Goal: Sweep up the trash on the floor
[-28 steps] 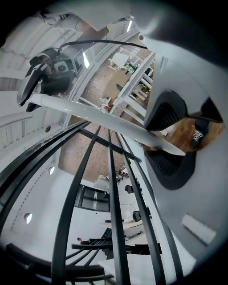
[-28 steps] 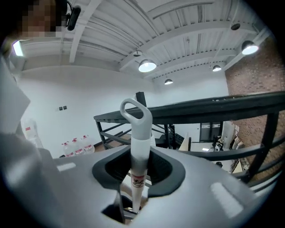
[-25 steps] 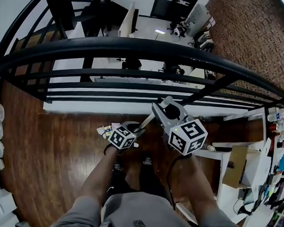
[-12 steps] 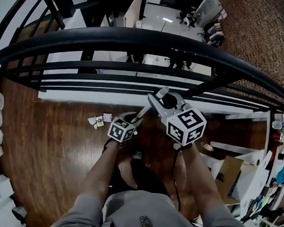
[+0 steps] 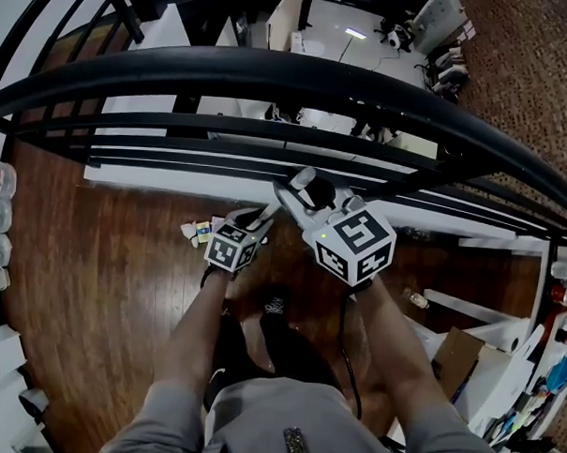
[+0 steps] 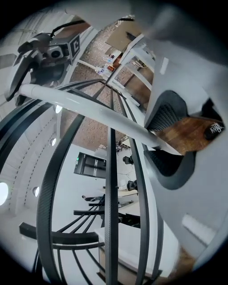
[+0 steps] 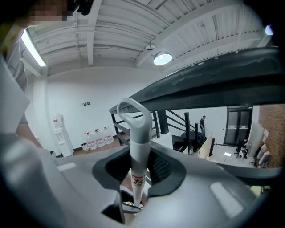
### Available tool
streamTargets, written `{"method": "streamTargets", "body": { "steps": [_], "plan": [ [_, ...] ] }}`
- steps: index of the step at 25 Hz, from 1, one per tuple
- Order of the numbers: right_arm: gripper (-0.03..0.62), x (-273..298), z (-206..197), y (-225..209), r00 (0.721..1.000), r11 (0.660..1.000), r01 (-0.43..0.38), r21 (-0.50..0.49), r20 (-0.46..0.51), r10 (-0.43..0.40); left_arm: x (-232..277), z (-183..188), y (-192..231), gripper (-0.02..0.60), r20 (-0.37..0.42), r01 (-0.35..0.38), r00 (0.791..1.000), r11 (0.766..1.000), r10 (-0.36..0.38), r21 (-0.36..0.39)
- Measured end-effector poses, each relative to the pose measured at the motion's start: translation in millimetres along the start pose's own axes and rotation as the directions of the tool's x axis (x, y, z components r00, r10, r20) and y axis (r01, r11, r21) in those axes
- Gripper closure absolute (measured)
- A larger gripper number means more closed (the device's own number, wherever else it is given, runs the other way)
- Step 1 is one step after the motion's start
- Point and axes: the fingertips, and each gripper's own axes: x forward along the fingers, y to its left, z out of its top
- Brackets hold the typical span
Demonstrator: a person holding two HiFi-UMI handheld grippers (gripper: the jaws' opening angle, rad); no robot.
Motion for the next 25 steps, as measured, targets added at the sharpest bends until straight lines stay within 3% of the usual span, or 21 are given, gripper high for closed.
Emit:
{"method": "streamTargets", "body": {
  "steps": [6, 12, 18, 25],
  "plan": [
    [0.505, 35, -6, 26, 0.997, 0.997, -0.077, 0.006, 0.004, 0.077, -32, -18, 49, 0.442, -0.024, -0.098, 0.995, 0.995, 0.098, 0.002],
    [0.503, 38, 17, 40, 0.994, 0.995, -0.100, -0.008, 0.038, 0.101, -60, -6, 56, 0.442, 0.023, -0.130, 0.991, 0.991, 0.131, -0.006],
    [0.503, 21, 37, 27, 0.995, 0.997, -0.078, -0.025, 0.058, 0.080, -49, 14, 24, 0.449, 0.042, -0.092, 0.995, 0.996, 0.093, -0.011],
    [0.503, 1, 15, -3, 1.000, 1.000, -0.007, -0.007, 0.024, 0.007, -4, 6, -19, 0.451, 0.034, 0.018, 0.999, 0.999, -0.016, -0.046]
  ]
}}
